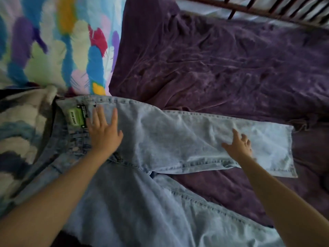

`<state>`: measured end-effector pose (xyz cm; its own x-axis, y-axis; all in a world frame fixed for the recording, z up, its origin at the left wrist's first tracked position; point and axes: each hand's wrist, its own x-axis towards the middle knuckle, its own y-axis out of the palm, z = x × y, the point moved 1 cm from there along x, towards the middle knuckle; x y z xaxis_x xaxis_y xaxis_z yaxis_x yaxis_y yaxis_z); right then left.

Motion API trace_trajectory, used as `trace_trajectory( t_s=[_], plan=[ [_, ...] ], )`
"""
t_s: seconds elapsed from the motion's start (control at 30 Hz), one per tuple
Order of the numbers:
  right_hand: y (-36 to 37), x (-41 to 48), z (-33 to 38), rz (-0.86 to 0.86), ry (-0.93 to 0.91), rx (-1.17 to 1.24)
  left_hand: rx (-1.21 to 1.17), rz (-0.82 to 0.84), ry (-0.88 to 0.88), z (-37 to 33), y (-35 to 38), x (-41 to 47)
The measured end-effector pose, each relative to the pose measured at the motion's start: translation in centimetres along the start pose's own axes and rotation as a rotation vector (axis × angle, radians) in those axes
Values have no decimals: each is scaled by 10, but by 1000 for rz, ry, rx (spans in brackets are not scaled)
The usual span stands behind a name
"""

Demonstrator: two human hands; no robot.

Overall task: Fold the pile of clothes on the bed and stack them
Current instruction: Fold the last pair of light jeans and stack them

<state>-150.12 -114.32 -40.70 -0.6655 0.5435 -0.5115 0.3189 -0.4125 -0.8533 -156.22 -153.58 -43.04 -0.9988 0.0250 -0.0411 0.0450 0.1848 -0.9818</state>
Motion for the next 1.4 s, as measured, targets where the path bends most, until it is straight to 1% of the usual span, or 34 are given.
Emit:
trace_trajectory(
  t_s=[0.07, 0.1, 0.2, 0.33, 0.4, 0.47, 0.53, 0.57, 0.6, 0.63, 0.67, 0.7, 0.73, 0.77, 0.8, 0.87, 0.9, 0.93, 0.97, 1.0, 1.03, 1.07, 1.1, 1.13, 1.17, 1.2, 1.23, 1.27, 1.3, 1.33, 1.4],
  plan=[
    [11, -3, -30, 21, 102, 61, 26, 41, 104, -30, 29, -34],
    [15, -3, -46, 10, 171, 129, 37, 77, 138, -48, 38, -51],
    [18, 2, -94, -43, 404, 386, 63, 182, 243, -101, 58, -90],
    [16, 23, -155, -143, 679, 706, 192, 377, 342, -147, 79, -118],
    [12, 32, -178, -172, 725, 845, 215, 405, 360, -166, 80, -120],
    [8, 43, -197, -195, 730, 969, 223, 434, 277, -178, 82, -120],
    [9, 57, -218, -214, 763, 1091, 197, 391, 232, -188, 85, -116],
    [9, 62, -229, -205, 741, 1139, 190, 356, 209, -192, 84, -115],
    [8, 67, -237, -178, 692, 1176, 198, 408, 187, -195, 85, -114],
    [7, 75, -248, -102, 672, 1306, 203, 451, 138, -198, 86, -111],
    [11, 88, -260, 51, 657, 1381, 225, 459, 131, -200, 88, -109],
    [14, 94, -268, 74, 592, 1273, 221, 443, 152, -203, 88, -108],
    [13, 97, -269, 126, 569, 1227, 198, 421, 181, -203, 93, -107],
    [10, 97, -274, 106, 528, 1126, 165, 374, 219, -201, 96, -107],
    [9, 101, -277, 38, 492, 1063, 126, 319, 250, -199, 99, -108],
    [-7, 105, -281, -179, 503, 983, 31, 226, 306, -201, 90, -110],
    [-13, 108, -286, -278, 523, 1000, -16, 162, 358, -202, 84, -112],
    [-21, 108, -288, -338, 593, 1126, -49, 114, 405, -204, 81, -116],
    [-31, 102, -289, -368, 651, 1199, -37, 88, 452, -205, 81, -121],
    [-29, 105, -292, -316, 686, 1184, -8, 111, 485, -204, 83, -125],
    [-26, 99, -289, -243, 665, 1087, 45, 171, 507, -202, 87, -129],
    [-24, 100, -287, -169, 691, 963, 103, 239, 516, -199, 91, -132],
    [-24, 96, -280, -141, 664, 725, 150, 304, 512, -196, 93, -132],
    [-23, 97, -269, -186, 678, 721, 173, 320, 487, -192, 92, -131],
    [-25, 87, -256, -228, 651, 683, 180, 310, 459, -188, 87, -128],
    [-28, 79, -239, -264, 603, 609, 171, 287, 418, -183, 80, -123],
    [-31, 72, -220, -279, 521, 446, 154, 259, 371, -174, 73, -118],
    [-29, 72, -201, -253, 387, 345, 146, 233, 321, -162, 65, -113],
    [-26, 69, -180, -187, 242, 254, 147, 202, 263, -149, 57, -107],
    [-23, 66, -159, -146, 97, 168, 140, 188, 189, -133, 48, -101],
    [-15, 63, -113, -90, -119, 9, 116, 166, 2, -98, 34, -85]
  ],
)
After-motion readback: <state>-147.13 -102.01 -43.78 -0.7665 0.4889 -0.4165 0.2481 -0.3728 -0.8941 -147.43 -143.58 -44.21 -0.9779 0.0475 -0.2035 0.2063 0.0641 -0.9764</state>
